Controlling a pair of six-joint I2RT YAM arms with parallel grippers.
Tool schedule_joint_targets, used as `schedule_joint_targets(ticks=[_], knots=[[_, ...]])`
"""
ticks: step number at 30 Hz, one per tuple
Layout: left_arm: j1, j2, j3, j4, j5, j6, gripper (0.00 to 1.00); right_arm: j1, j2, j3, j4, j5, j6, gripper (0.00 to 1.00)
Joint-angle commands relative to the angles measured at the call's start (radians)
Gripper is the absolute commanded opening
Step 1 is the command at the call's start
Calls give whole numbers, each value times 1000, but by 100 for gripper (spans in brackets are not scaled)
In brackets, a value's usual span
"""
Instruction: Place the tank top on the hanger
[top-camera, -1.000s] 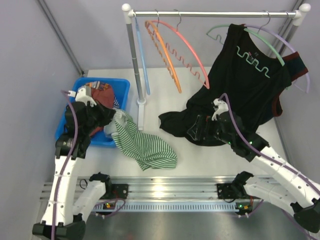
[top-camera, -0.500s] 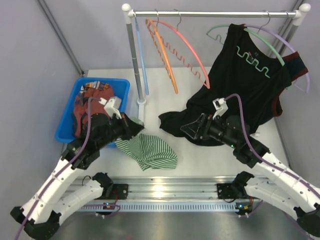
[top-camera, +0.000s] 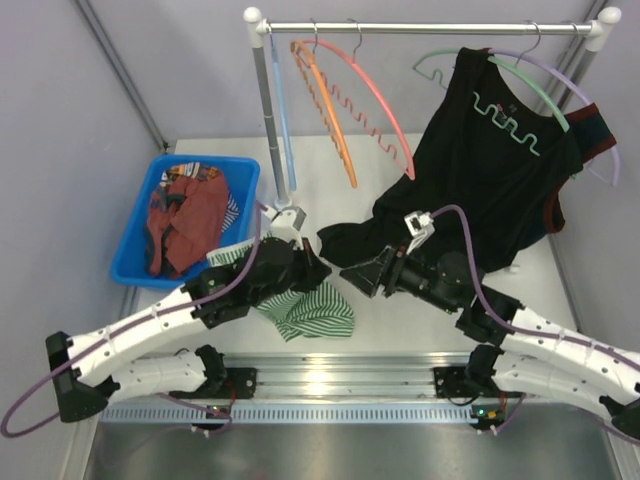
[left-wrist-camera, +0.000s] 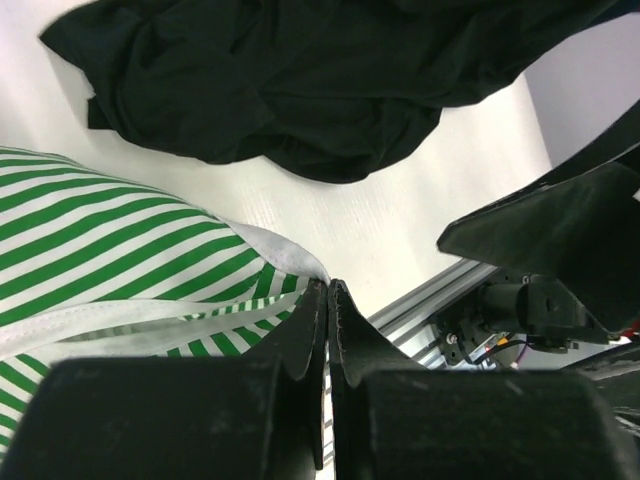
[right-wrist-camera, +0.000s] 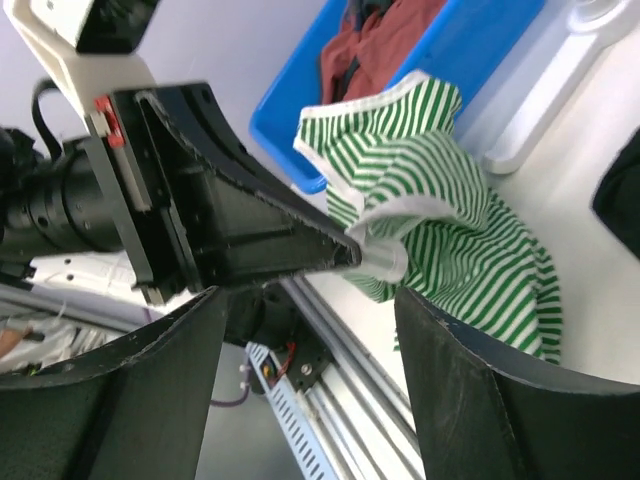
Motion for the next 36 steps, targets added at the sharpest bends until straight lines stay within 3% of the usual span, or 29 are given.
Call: schedule_joint_targets(ticks=[1, 9, 14, 15, 19, 26, 30, 36], knots=[[-83, 71, 51, 89, -121, -55, 0, 20, -124, -40, -16, 157, -2, 68], [-195, 289, 99, 175, -149, -118, 0, 20, -477, -60, -379, 430, 13, 72], [-244, 461, 136, 221, -108, -136, 2, 20, -537, -25, -478, 481, 10, 74], [-258, 476, 131, 235, -97, -138, 11, 18, -535, -19, -495, 483, 9, 74], [-278, 552, 136, 264, -66, -118, 35, 20, -516, -3, -506, 489, 4, 76], [-278, 480, 106, 174, -175, -69, 48, 20, -457, 10, -484, 489, -8, 77], [-278, 371, 50, 170, -189, -21, 50, 20, -418, 50, -501, 504, -51, 78], [-278, 185, -9, 91, -216, 28, 50, 18, -300, 257, -579, 535, -194, 80]])
